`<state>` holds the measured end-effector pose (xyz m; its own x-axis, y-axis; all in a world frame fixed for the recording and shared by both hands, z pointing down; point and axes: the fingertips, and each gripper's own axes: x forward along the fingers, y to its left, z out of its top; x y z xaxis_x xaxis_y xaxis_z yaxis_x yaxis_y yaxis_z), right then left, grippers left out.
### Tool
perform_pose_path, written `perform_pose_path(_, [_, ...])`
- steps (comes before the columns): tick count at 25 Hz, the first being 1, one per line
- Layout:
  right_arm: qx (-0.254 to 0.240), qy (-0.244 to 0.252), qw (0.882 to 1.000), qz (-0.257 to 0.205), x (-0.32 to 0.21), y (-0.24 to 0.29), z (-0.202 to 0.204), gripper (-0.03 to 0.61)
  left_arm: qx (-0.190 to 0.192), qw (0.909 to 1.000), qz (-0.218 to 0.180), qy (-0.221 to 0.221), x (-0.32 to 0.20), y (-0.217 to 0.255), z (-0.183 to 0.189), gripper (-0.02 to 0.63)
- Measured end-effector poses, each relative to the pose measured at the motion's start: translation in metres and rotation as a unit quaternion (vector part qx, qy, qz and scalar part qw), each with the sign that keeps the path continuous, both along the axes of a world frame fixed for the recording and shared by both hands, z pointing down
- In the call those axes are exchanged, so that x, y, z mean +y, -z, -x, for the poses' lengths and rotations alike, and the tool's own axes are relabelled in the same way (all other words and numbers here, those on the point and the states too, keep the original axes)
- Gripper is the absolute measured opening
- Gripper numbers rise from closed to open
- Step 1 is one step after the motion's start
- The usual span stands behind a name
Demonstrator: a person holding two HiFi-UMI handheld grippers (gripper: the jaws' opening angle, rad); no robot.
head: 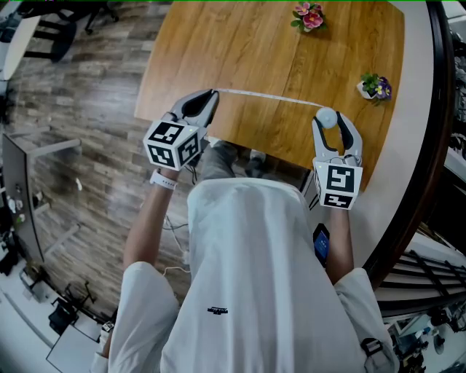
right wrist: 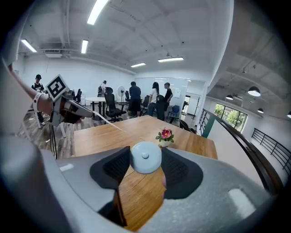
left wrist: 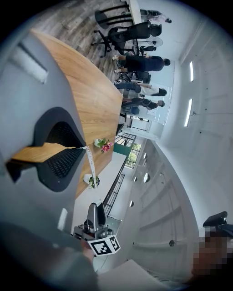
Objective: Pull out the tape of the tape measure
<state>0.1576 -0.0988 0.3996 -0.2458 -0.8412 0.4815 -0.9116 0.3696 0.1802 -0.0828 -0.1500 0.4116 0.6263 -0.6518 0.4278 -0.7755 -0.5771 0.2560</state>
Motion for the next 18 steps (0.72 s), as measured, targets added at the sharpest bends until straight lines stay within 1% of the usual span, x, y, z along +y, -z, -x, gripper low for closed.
perform_pose_path(11, [-0.02,-0.016,0.999,0.019,-0.005,-0.012,-0.005,0.218,0.004,0.9998,0.017,0.003,-0.005,-0.009,-0.004,0.029])
perform_pose_path(14, [-0.029,-0.023,0.999,0.029,-0.006,-0.023,-0.006,0.219,-0.003,0.9996,0.027,0.008,-0.008,-0.02,-0.006,0.029])
perform_pose_path(18, [-0.036,-0.038,0.997,0.049,-0.013,-0.046,-0.01,0.219,-0.023,0.9982,0.05,0.025,-0.015,-0.048,-0.01,0.029])
